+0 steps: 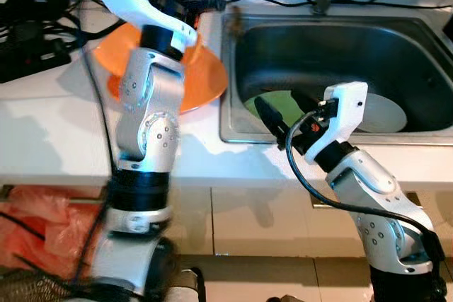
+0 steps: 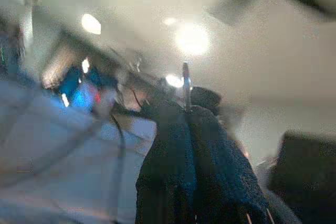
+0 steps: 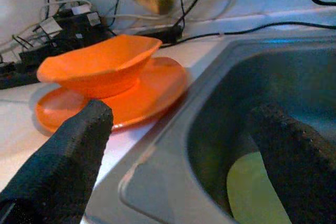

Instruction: Kitchen organization

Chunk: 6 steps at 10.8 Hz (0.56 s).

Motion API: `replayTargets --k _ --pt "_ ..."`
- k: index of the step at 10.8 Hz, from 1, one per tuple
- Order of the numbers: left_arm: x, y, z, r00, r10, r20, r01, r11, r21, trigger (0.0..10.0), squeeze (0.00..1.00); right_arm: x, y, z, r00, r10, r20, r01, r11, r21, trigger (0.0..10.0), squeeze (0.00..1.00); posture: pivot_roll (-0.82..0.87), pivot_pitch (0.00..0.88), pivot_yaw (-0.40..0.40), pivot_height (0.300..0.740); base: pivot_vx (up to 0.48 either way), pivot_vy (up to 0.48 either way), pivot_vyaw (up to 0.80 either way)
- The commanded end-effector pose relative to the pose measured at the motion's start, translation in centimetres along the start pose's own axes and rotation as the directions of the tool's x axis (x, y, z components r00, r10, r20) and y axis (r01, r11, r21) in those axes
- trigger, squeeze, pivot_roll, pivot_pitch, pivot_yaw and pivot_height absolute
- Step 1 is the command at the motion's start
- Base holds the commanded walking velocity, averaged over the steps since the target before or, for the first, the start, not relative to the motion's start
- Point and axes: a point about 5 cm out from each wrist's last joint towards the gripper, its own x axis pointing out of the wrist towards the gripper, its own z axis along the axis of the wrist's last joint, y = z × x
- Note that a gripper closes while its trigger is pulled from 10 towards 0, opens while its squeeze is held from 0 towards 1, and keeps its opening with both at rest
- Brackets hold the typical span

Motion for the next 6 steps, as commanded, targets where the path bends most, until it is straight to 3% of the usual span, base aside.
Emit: replayTargets --k 1,2,4,6 --pt "-0.4 0.8 -0.3 0.997 0.082 -0.01 -0.082 0.971 -0.225 0.0 0.0 0.0 -0.2 0.0 1.0 -0.022 0.005 0.022 1.0 -0.005 10.0 0.0 0.12 0.098 0.013 0.74 0.0 0.0 0.0" --pt "-0.7 1.1 -0.7 0.995 0.095 -0.026 -0.098 0.95 -0.296 0.0 0.0 0.0 -0.2 0.0 1.0 -0.025 0.006 0.025 1.0 0.001 10.0 0.0 0.12 0.098 0.012 0.74 0.0 0.0 0.0" --pt "-2.1 1.5 -2.7 0.98 0.164 -0.111 -0.198 0.824 -0.53 0.0 0.0 0.2 -0.5 0.2 0.998 -0.056 0.024 0.053 0.993 0.106 10.0 0.0 0.12 0.103 0.009 0.74 0.0 0.0 0.0" --pt "-3.5 2.2 -3.8 0.965 0.21 -0.156 -0.26 0.702 -0.663 0.0 0.0 0.5 -0.5 0.3 0.997 -0.069 0.038 0.058 0.971 0.232 10.0 0.0 0.12 0.108 0.003 0.74 0.0 0.0 0.0"
